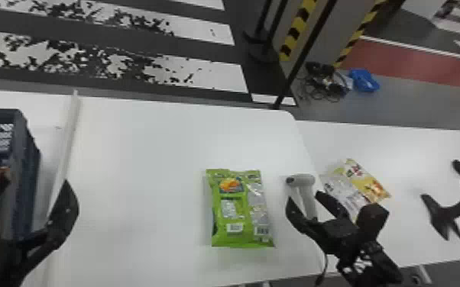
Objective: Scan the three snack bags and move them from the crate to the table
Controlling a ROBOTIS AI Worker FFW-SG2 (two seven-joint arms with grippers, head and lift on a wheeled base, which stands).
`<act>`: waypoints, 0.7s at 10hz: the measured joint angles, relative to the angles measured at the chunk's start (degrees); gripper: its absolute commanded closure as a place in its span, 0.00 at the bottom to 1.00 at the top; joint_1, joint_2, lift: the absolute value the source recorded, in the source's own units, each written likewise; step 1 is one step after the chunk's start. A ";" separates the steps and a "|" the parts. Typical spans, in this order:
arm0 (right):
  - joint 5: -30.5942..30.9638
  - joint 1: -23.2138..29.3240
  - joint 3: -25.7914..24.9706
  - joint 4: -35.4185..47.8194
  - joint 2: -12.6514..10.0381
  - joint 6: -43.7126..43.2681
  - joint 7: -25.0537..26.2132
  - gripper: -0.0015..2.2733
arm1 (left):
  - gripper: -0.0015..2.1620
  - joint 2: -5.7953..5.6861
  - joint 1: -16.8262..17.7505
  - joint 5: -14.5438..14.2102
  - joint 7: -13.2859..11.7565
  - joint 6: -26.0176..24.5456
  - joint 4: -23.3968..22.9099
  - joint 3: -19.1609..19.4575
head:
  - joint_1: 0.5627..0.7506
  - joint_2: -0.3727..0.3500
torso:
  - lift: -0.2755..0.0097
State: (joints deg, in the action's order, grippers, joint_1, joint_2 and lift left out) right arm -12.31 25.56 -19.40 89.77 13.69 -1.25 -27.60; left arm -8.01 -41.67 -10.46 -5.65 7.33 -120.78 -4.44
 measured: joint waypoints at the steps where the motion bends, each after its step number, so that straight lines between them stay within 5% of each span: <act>1: 1.54 -2.07 0.15 -2.44 0.35 0.47 -0.11 0.05 | 0.02 -0.09 -0.54 0.00 -0.12 0.43 0.00 0.16 | 0.70 0.06 | 0.75; 5: 4.49 -10.11 0.68 -13.76 2.56 1.14 0.44 0.06 | 0.02 -0.27 -1.77 0.00 -0.53 1.40 -0.62 0.82 | 0.70 0.03 | 0.75; 6: 4.95 -11.81 0.72 -16.23 3.10 1.14 0.55 0.15 | 0.02 -0.32 -1.87 0.00 -0.59 1.30 -0.76 0.90 | 0.70 0.03 | 0.75; 7: 5.74 -13.46 0.96 -18.56 3.60 1.38 0.65 0.52 | 0.02 -0.34 -1.98 0.00 -0.68 1.19 -0.94 0.98 | 0.70 0.03 | 0.75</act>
State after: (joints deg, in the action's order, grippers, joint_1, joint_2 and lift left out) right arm -6.57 12.09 -18.44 71.21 17.29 0.13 -26.95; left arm -8.34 -43.64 -10.46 -6.33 8.52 -121.72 -3.46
